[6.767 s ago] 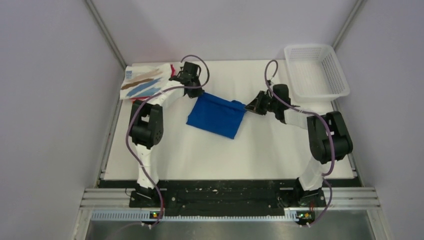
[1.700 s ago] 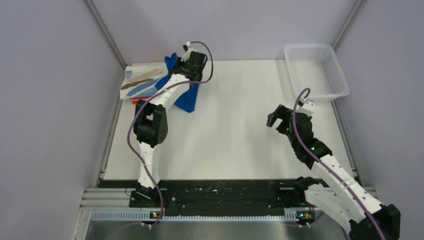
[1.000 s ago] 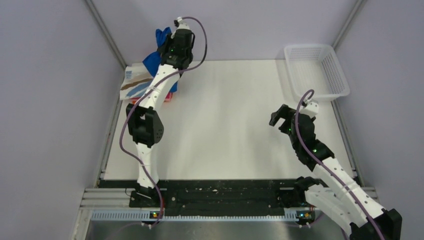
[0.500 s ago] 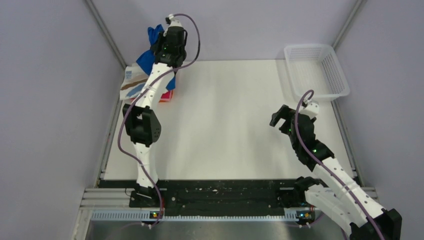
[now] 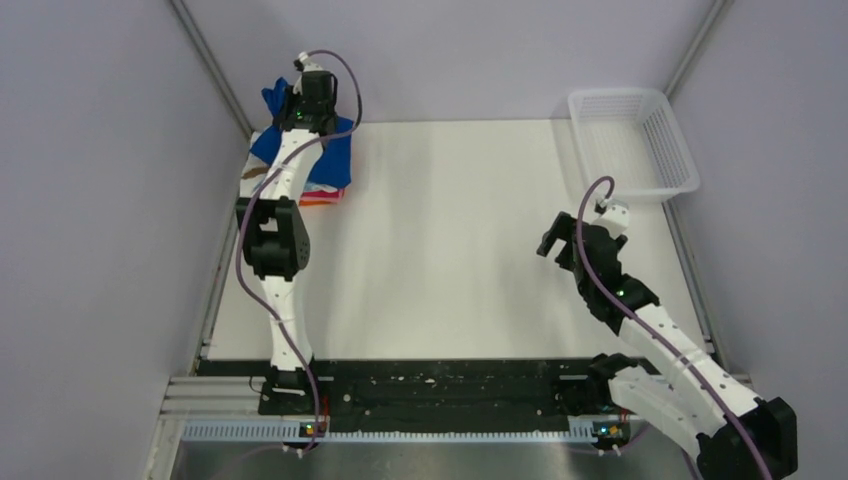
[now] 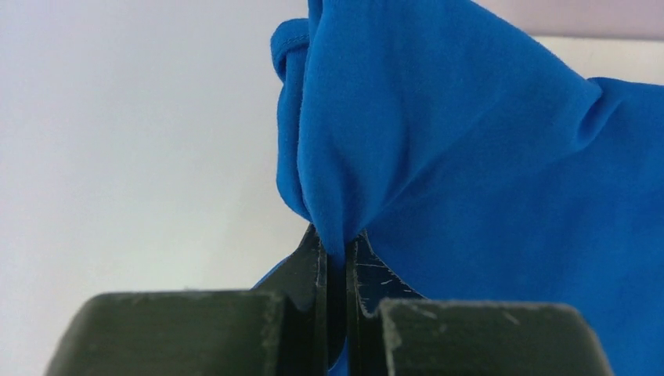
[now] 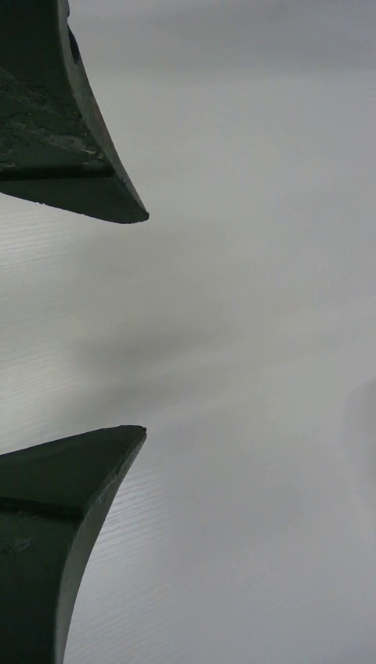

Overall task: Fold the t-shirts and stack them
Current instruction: Put the neatly folded tshirt into the corner of the board with the left arm, then reset both arms

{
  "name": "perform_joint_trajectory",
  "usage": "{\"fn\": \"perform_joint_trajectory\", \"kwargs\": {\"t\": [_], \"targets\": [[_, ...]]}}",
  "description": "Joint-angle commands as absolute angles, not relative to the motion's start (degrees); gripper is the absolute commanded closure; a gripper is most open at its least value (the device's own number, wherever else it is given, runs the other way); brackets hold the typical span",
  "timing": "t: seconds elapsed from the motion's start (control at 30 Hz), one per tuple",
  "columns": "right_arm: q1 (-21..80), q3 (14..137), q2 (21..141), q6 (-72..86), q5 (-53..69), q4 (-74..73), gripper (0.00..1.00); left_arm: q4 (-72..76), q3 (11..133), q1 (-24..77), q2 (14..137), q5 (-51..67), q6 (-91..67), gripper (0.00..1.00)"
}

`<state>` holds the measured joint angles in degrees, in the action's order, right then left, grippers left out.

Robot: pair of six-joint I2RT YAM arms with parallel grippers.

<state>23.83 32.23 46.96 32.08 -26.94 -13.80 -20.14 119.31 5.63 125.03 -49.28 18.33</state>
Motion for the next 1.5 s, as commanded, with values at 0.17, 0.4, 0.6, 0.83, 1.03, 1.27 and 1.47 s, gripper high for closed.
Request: {"fn": "perform_joint_trajectory", "kwargs": {"t": [0.17,0.4,0.6,0.83,1.03,1.27,1.47], "targets": [[23.47,34.42,49.37,31.84,-29.05,-15.04,0.02,-18.21,124.00,1.19,130.72,-47.02,15.93,1.00],[23.47,35.21,50.72,31.82,-28.23,-15.61,0.02,-13.77,126.50,-1.24,131.79,-54.38,15.95,0.09],[23.48,34.98,49.75,32.11,-27.17,-16.08,0.02,-20.86,126.29,-1.23,127.49,-48.72,8.01,0.01],[23.50,33.69,46.74,34.67,-27.82,-17.01,0.01,-36.28,123.38,-1.12,116.10,-30.61,-12.74,0.01],[23.47,33.00,44.75,37.42,-26.31,-20.54,0.01,-28.19,95.60,2.40,93.24,-17.10,-20.02,0.01],[23.50,31.66,42.80,39.02,-23.32,-24.05,0.01,-12.70,50.24,4.33,60.12,-3.24,-33.86,0.01],[23.47,28.95,40.38,35.40,-21.26,-23.81,0.01,-16.88,34.44,7.89,43.89,-5.47,-33.25,0.01]]}}
